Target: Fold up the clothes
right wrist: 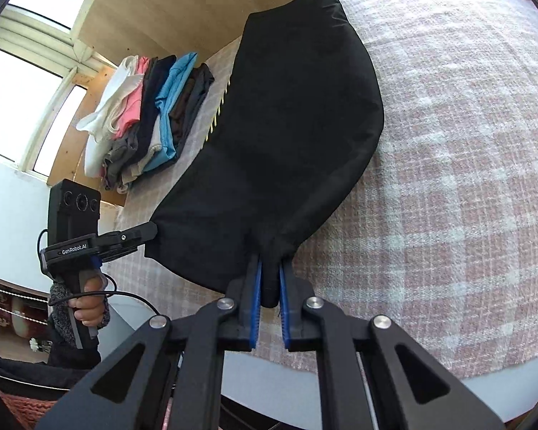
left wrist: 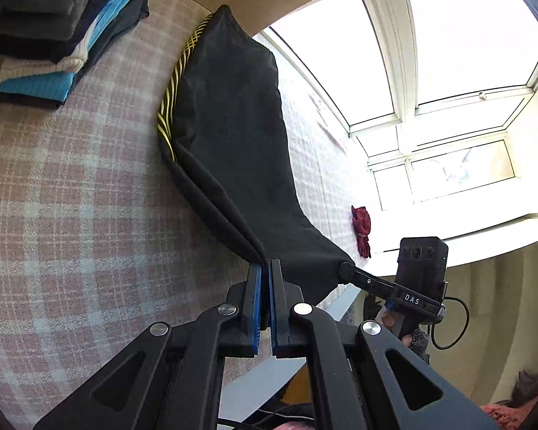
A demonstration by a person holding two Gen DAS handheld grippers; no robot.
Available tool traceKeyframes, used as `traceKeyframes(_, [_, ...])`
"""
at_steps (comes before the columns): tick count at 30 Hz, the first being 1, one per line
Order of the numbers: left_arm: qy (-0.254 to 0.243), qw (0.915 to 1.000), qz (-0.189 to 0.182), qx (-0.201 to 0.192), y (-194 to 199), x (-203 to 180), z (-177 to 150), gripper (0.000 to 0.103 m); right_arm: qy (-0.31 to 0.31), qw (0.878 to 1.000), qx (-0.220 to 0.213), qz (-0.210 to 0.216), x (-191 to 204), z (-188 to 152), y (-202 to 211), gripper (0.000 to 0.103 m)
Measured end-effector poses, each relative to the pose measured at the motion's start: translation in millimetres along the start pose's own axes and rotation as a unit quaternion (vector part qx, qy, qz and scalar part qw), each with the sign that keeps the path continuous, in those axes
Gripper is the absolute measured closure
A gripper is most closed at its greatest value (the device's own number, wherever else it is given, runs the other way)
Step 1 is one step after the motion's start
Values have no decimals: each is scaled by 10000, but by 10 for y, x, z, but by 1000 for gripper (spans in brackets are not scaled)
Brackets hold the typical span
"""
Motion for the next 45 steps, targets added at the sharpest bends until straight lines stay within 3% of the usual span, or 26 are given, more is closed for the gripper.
traceKeyframes(2, [-69,9997,-33,-235,123,-134,226,100,-27,9991,-223,348,68,172,201,94])
traceKeyframes(5, [-234,9973,253,-651,241,-317,699,100,4,9958,-529,743,152,517,469,94])
traceKeyframes(9, [-530,9902,778,-1034,313,-501,1395,100,153,9943,-925,504,167,1184,752,94])
traceKeyframes(13, [-732,9846,1069,-1177,277,-524,2106,100,97,9940,-991,450,83,2044,832,94])
traceKeyframes(19, [-593,9777,1630,-1185,-33,-113,2994,100,-159,9956,-868,300,-264,3180,559,94])
traceKeyframes(22, [-315,9785,1725,-1088,-179,235,3246,100,-274,9974,-646,180,-498,3515,292,94])
traceKeyframes(30, [160,9796,1831,-806,-423,744,3509,97,-470,9988,-139,-40,-944,3859,-204,91])
traceKeyframes(33, [140,9799,1785,-875,-392,702,3512,87,-554,9985,-35,-37,-992,3916,-193,80])
traceKeyframes(36, [11,9781,1872,-913,-345,619,3483,83,-480,9985,-247,-116,-976,3917,15,67])
traceKeyframes(37, [-63,9767,1924,-948,-318,575,3464,77,-443,9984,-325,-165,-965,3912,91,63])
traceKeyframes(42, [-442,9662,2177,-1310,-94,334,3361,72,268,9936,-769,-789,-699,3762,435,63])
traceKeyframes(45, [-624,9607,2281,-1452,25,203,3279,72,1207,9868,-352,-1020,-334,3552,179,63])
Point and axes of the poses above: each gripper's, at about its wrist camera, not at the fingertips, and y roughly against the way its jaws point, x to its left, z to its top, the point moved 8 cm from there along -y, roughly the way its jaws point, and after that the axes turned 14 degrees about x, right-handed, at the moved point
